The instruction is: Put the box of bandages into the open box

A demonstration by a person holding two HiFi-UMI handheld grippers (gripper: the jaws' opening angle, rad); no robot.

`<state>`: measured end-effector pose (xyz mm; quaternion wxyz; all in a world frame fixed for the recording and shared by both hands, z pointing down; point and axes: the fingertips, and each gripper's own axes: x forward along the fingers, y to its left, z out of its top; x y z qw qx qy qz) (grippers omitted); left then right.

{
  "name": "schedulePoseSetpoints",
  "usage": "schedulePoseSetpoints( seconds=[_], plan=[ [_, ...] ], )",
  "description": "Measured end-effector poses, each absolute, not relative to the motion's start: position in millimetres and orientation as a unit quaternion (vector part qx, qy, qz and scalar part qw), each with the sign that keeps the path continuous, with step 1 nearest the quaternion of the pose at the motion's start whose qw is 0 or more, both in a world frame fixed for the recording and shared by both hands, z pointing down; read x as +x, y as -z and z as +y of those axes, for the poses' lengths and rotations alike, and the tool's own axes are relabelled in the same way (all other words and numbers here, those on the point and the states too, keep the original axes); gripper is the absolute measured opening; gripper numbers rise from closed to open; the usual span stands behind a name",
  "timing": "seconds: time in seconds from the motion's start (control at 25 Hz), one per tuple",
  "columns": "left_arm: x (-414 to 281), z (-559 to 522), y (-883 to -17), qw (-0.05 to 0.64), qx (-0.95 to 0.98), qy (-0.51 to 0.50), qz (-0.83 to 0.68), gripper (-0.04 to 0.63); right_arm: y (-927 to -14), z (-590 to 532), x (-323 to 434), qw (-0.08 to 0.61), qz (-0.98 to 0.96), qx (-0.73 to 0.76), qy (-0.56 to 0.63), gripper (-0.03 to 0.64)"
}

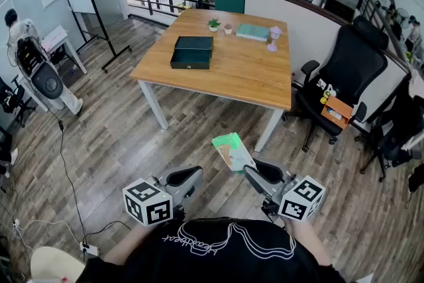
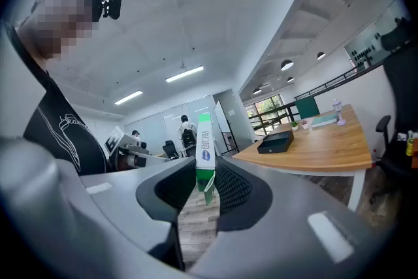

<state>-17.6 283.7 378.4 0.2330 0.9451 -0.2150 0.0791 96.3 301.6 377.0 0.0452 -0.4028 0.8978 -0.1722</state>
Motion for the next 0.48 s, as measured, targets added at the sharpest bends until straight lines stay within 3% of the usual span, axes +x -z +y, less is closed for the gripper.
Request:
schedulePoseSetpoints(
  seconds=[0.48],
  plan=[
    [34.4, 302.6, -396.8, 0.23, 0.945, -0.089, -0.213, 0.0, -392.7, 324.5, 145.6, 0.059, 0.899, -0.401, 0.169, 0.115]
  ],
)
